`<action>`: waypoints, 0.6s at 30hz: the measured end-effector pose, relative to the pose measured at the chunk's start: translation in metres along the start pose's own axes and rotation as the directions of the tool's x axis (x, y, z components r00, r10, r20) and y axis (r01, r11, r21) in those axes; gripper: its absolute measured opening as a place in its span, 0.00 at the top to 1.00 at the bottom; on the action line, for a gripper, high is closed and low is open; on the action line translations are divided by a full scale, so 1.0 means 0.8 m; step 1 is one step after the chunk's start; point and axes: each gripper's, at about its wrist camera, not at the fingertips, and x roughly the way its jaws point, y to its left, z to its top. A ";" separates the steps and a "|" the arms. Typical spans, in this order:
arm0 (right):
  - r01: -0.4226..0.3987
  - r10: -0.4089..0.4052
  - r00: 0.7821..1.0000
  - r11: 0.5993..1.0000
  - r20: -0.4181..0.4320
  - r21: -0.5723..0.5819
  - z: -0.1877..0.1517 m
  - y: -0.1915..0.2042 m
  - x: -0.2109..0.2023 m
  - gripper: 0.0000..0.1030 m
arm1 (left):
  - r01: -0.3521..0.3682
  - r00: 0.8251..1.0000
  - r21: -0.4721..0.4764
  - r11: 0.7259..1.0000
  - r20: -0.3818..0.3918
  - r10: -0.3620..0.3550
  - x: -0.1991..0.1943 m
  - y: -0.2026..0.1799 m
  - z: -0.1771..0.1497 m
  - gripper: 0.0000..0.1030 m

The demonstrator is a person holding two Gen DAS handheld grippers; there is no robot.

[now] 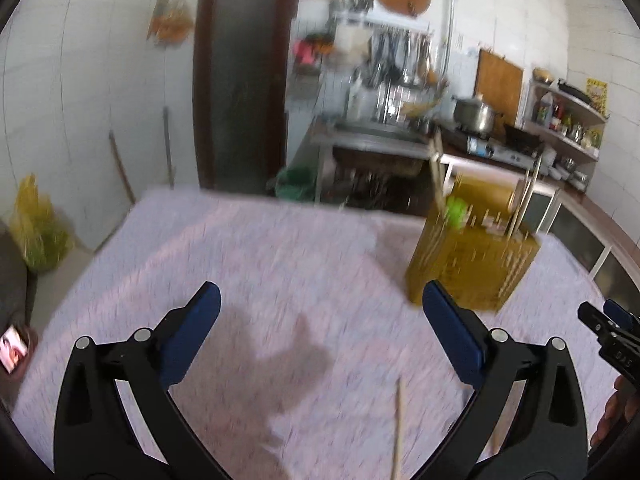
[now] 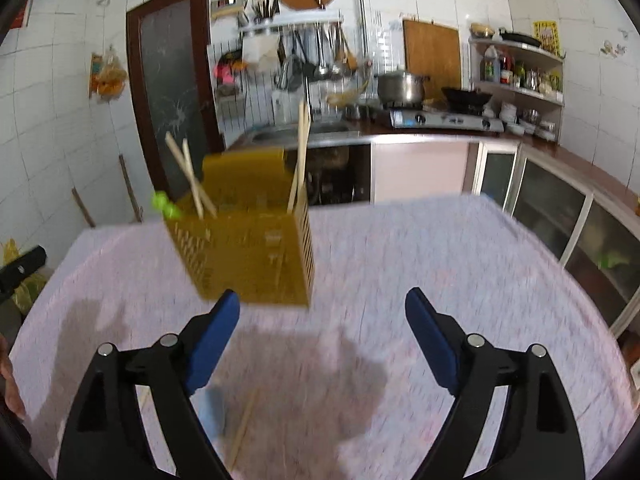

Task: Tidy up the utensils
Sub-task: 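Withdraw both open tools back toward the remaining chopsticks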

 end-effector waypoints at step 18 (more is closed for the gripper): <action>0.051 -0.051 0.985 0.999 -0.163 -0.006 -0.085 0.027 0.046 0.19 | 0.007 0.977 0.099 0.995 -0.213 0.015 0.069 -0.034 -0.104 0.05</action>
